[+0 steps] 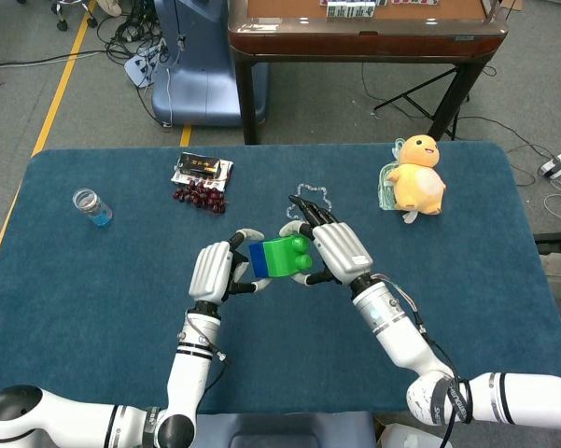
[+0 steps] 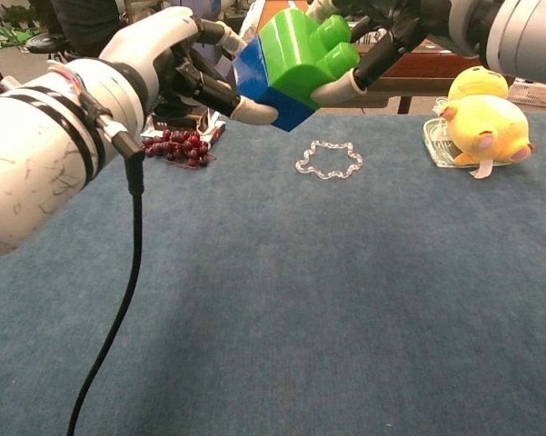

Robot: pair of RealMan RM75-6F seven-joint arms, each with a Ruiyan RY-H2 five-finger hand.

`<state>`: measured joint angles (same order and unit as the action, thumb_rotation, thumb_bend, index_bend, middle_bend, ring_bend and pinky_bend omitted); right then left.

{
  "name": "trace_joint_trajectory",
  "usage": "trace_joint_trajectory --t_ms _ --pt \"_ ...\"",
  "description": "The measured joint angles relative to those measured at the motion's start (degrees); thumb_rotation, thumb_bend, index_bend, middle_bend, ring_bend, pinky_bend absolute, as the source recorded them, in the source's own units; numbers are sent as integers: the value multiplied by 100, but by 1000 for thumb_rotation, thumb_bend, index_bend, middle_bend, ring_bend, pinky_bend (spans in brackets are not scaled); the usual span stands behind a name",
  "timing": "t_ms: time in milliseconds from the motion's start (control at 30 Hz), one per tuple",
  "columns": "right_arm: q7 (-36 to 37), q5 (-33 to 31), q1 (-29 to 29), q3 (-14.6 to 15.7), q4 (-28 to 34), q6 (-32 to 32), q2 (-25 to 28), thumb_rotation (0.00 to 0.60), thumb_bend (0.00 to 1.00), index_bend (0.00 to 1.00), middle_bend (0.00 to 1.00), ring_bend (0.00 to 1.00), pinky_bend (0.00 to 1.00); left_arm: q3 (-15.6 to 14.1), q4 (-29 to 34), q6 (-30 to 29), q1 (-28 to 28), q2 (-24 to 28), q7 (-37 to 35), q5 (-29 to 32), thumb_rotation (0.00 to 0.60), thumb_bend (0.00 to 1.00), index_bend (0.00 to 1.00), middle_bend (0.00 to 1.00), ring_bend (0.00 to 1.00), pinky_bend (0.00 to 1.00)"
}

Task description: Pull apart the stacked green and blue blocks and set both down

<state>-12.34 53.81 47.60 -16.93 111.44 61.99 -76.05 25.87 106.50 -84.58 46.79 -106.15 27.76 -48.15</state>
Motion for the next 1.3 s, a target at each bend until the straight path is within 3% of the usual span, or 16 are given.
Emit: trace_joint_trajectory --t_ms 167,300,600,1300 --pt "17 45 -24 5 -6 2 -11 600 278 610 22 0 102 -7 -110 -35 -28 -81 -71 -130 600 354 647 1000 1000 1000" --pt "67 89 -59 -5 1 16 -3 600 277 611 22 0 101 -20 -213 -73 -57 -154 -170 -260 600 404 697 1000 1000 1000" --pt "176 218 -136 -6 2 14 29 600 278 612 22 0 101 -46 -478 -141 -180 -321 -430 -574 600 417 747 1000 1000 1000" --pt "366 478 -437 15 172 113 393 600 278 612 22 0 102 -203 -534 253 -369 -192 -181 -370 600 417 748 1000 1000 1000"
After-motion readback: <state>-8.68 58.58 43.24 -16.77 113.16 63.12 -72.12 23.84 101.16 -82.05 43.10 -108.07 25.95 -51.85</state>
